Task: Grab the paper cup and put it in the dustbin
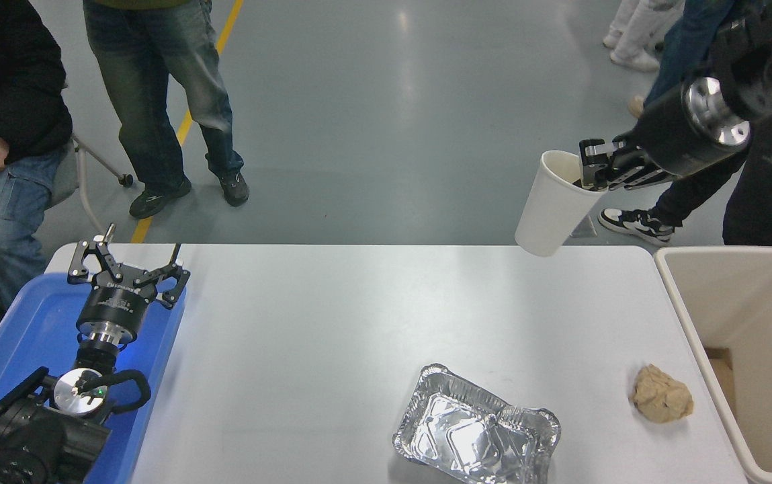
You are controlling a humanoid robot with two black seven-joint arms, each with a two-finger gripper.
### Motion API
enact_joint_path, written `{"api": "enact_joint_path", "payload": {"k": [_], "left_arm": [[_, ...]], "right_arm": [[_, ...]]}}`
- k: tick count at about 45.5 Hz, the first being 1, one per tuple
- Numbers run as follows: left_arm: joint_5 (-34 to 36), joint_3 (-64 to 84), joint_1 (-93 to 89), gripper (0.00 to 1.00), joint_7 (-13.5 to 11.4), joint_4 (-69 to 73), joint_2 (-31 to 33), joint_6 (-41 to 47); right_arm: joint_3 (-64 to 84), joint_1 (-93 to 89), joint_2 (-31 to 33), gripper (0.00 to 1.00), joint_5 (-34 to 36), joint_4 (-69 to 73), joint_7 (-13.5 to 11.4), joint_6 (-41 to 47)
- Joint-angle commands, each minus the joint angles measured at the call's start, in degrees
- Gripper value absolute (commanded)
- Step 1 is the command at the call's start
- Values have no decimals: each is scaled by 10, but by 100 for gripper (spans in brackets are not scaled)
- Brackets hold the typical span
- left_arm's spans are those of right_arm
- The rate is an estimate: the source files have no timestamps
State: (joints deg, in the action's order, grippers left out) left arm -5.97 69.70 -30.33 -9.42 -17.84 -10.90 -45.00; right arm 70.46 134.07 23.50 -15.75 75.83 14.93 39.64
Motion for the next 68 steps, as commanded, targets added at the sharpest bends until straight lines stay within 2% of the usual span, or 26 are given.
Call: {"api": "enact_joint_path", "payload": {"k": [1,10,18,27,35,43,50,53,59,68], "left_arm": [[0,0,0,99,-1,0,0,0],[-1,1,0,99,-1,0,0,0],[-1,1,0,99,-1,1,0,0],[-1,1,0,99,-2,1,0,0],[-1,1,0,99,-2,0,0,0],[-1,1,0,99,-2,1,0,0],[-1,1,0,99,-2,1,0,0],[-1,1,0,99,-2,1,0,0],[-1,1,0,99,-2,1,0,0],[-1,1,0,99,-2,1,0,0]], "right_arm": [[42,81,0,0,6,41,1,32],[89,73,8,0,-5,33,-3,-9],[147,3,73,0,-74,-23,-2,-81],[141,-188,188,0,-170,-185,2,-178],[69,-443,237,0,-158,-346,3,-288],[-137,-691,220,0,-157,-456,-10,-333],[-255,-847,146,0,-157,-581,-22,-350],[-286,-879,121,0,-158,-605,-30,-355],[-309,-909,102,0,-157,-606,-65,-374],[-327,-925,80,0,-157,-606,-87,-391]]}}
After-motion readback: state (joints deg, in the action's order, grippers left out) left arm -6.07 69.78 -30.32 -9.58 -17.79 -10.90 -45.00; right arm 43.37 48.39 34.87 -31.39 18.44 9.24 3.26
